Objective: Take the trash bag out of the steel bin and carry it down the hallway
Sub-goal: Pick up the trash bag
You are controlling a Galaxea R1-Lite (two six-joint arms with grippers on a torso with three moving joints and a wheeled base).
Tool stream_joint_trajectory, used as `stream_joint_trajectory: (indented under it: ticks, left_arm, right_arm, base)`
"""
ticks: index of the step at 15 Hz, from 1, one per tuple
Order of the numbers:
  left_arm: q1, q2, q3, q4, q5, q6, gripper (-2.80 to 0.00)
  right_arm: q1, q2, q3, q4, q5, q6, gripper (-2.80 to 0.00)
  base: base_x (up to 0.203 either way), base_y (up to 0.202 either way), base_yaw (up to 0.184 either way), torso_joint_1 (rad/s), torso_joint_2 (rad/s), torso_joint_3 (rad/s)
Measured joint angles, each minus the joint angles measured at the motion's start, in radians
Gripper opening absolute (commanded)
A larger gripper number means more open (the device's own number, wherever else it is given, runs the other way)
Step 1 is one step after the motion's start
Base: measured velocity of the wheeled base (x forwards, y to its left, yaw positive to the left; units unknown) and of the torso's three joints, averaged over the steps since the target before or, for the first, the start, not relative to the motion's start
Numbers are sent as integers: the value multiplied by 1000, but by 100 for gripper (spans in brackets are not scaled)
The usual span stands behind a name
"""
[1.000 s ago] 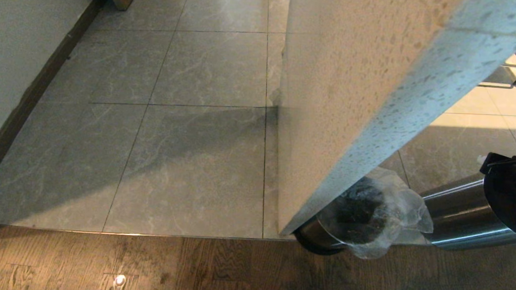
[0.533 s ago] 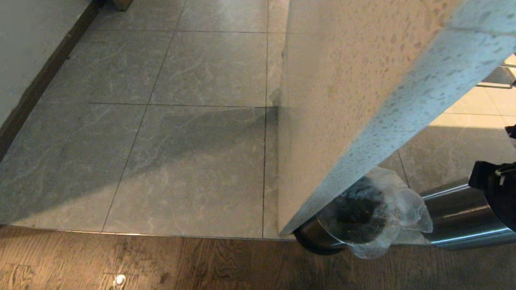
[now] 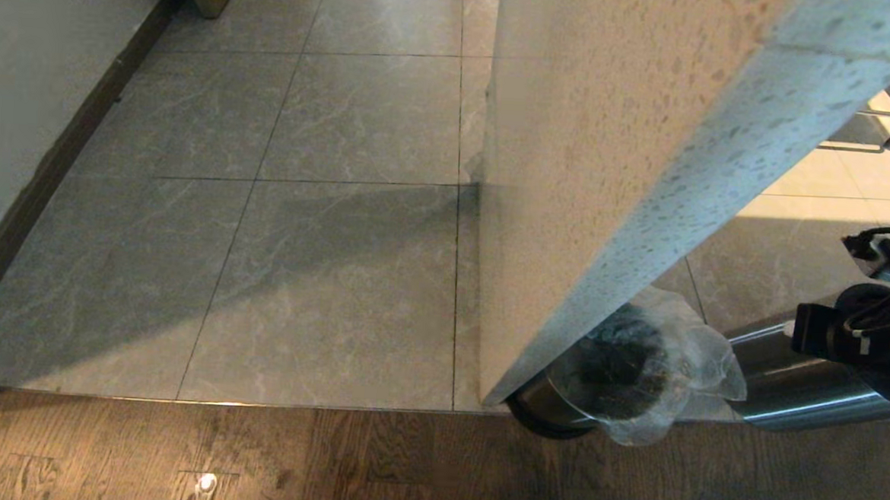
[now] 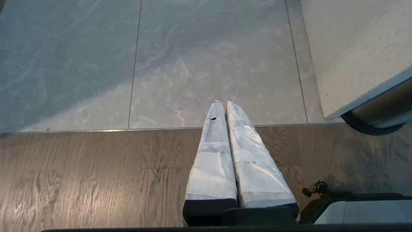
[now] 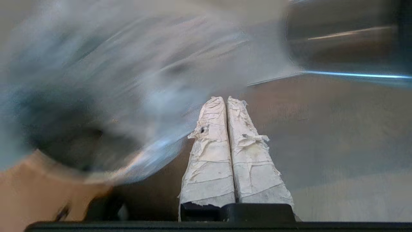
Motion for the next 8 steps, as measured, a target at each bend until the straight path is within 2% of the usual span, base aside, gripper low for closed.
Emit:
stream_joint_trajectory:
  ticks: [2, 3, 5, 8]
  left_arm:
    - [0, 0, 0, 0, 0, 0, -280]
    - [0, 0, 0, -1, 0, 0, -280]
    - [0, 0, 0, -1, 0, 0, -280]
    - [0, 0, 0, -1, 0, 0, -280]
  right_arm:
    - [49, -11, 41, 1, 14, 8, -280]
    - [70, -9, 55, 1, 45, 9, 0]
    - [106, 14, 63, -10, 95, 2, 0]
    - [132, 80, 62, -83, 107, -56, 0]
  base:
    - [0, 0, 0, 0, 0, 0]
    - [0, 0, 0, 0, 0, 0]
    - [0, 0, 0, 0, 0, 0]
    - [0, 0, 0, 0, 0, 0]
